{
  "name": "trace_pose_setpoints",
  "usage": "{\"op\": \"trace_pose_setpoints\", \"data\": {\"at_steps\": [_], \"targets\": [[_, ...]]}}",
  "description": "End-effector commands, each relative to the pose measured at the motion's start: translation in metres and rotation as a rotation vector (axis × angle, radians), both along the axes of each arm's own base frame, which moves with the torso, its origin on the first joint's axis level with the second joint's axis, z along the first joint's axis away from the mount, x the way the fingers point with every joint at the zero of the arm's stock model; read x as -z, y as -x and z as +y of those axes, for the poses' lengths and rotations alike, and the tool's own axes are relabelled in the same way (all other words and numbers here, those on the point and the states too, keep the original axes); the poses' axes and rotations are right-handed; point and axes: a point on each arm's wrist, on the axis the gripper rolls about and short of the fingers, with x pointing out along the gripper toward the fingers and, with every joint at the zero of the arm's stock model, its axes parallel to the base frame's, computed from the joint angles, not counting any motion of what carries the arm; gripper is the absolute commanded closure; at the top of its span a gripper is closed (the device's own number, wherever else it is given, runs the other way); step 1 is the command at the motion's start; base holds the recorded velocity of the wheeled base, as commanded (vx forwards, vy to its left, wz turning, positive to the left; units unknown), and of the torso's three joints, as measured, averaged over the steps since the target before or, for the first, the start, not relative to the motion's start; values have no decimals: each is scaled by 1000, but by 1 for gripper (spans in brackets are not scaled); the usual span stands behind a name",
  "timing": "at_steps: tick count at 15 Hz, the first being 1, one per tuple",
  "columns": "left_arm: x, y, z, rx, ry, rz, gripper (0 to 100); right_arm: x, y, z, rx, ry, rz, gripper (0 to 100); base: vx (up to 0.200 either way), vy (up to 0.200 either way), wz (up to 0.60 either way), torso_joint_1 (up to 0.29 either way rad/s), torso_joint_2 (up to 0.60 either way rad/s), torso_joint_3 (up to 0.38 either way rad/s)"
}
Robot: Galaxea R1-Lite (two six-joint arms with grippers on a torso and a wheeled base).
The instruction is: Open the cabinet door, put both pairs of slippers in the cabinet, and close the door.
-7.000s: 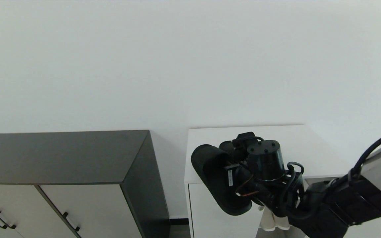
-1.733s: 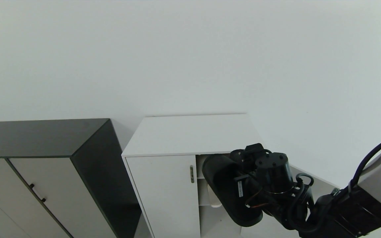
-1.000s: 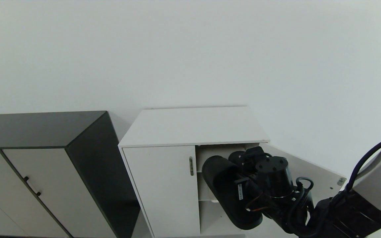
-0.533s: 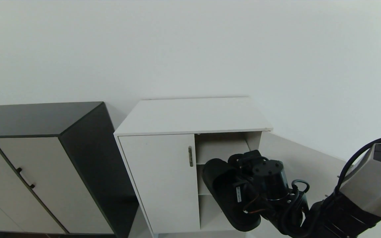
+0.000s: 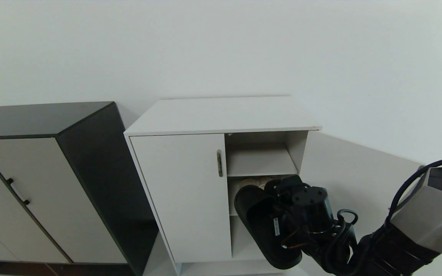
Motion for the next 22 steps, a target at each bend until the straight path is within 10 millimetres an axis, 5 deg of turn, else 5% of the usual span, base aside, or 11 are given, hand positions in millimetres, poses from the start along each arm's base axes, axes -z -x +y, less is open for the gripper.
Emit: {"op": "trace_pose_setpoints", "data": {"at_steps": [1, 17, 22], "targets": [[0, 0, 0, -1, 0, 1, 100, 1, 0, 0, 0, 1, 1, 100, 0, 0, 0, -188, 496, 310], [0, 0, 0, -1, 1, 1, 100, 4, 0, 0, -18, 39, -31, 100, 0, 0, 0, -119, 464, 346], [0, 0, 0, -1, 1, 1, 100, -7, -3, 6, -26, 14, -89, 100, 0, 0, 0, 0, 41, 37]]}}
